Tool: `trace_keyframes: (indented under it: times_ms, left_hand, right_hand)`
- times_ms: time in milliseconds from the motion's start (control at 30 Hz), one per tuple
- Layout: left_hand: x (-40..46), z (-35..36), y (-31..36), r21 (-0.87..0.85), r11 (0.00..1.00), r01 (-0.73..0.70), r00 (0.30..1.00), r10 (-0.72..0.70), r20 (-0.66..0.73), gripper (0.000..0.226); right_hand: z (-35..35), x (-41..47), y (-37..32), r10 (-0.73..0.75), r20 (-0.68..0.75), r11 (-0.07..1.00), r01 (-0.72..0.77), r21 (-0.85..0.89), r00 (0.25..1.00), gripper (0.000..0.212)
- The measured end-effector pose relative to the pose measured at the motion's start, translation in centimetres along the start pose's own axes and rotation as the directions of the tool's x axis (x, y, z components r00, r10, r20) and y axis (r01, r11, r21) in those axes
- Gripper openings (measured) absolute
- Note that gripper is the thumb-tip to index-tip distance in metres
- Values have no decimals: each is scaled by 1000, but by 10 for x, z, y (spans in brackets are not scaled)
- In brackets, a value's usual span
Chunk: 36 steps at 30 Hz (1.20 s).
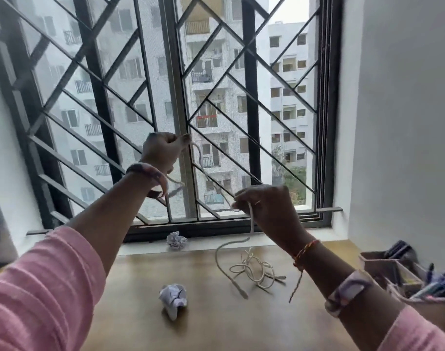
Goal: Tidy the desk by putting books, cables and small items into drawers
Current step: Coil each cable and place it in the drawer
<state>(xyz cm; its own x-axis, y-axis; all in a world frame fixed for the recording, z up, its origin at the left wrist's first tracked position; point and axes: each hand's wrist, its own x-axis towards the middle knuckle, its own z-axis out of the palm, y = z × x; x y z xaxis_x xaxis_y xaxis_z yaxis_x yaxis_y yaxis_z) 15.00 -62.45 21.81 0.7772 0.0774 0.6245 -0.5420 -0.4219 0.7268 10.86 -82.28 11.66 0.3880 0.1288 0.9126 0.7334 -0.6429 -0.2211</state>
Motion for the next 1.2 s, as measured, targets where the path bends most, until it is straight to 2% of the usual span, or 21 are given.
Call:
trace_keyframes:
  times_ms: [67,133,167,200,233,300,367,400,467,500,567,633,733,800,900,967,1033,1100,1133,1200]
  left_hand:
    - [0,-12,-2,-91,989,113,989,-103,103,30]
    - [-3,-20,5,-173,963,205,956,-159,246,27]
    - [-5,-23,10,-194,953,232,938,-166,305,27]
    - [-6,-25,15,-204,948,246,920,-162,356,27]
    - [-7,-27,21,-209,946,249,903,-149,403,27]
    - [-11,-27,32,-220,944,244,863,-108,494,31]
    - [-16,-21,41,-239,942,235,805,-51,591,34]
    - [-19,-17,44,-257,940,226,768,-9,641,32]
    - [-22,-9,47,-293,938,187,697,83,712,28]
    - [-23,-7,47,-297,940,166,677,110,727,27]
    - [-23,-9,42,-295,940,172,666,110,737,21]
    - [-26,-12,32,-318,921,224,646,105,756,18]
    - [-31,-17,13,-333,900,283,623,92,777,31]
    - [-35,-21,4,-318,903,289,552,114,826,31]
    - [-43,-21,2,-268,922,281,394,144,908,21]
    - [-46,-20,1,-224,941,254,348,127,929,21]
    - [-48,-21,1,-236,943,234,345,146,927,23]
    - [-47,-24,-1,-291,904,312,405,150,902,26]
    - [-45,-25,-2,-351,849,395,441,160,883,31]
    - [-39,-27,1,-543,625,561,530,232,815,32]
  right_hand:
    - [-4,-10,4,31,249,999,-22,-41,968,11]
    - [-9,-13,6,99,525,993,-49,-108,845,25]
    - [-12,-12,5,143,601,985,-56,-161,786,32]
    - [-15,-9,3,169,606,979,-59,-196,777,35]
    - [-19,-4,-1,163,537,977,-58,-208,828,37]
    - [-24,12,-16,124,273,984,-82,-159,954,48]
    - [-27,31,-38,97,84,994,-92,-63,992,61]
    - [-27,41,-47,109,79,994,-109,0,991,60]
    - [-26,54,-57,138,203,972,-172,158,969,42]
    - [-24,56,-58,144,253,953,-203,226,957,29]
    - [-22,58,-50,136,223,939,-197,280,965,10]
    - [-24,57,-38,165,170,915,-215,341,972,12]
    - [-33,56,-26,247,150,846,-289,448,957,13]
    - [-39,56,-22,260,143,829,-297,474,955,22]
    - [-42,57,-16,232,132,845,-267,464,964,26]
    - [-43,60,-13,212,96,864,-232,447,973,29]
    - [-46,64,-9,228,53,863,-227,451,972,32]
    - [-50,67,-5,235,47,858,-229,460,971,28]
    - [-49,68,-2,230,45,865,-226,448,972,24]
    - [-44,65,1,213,36,908,-212,361,976,18]
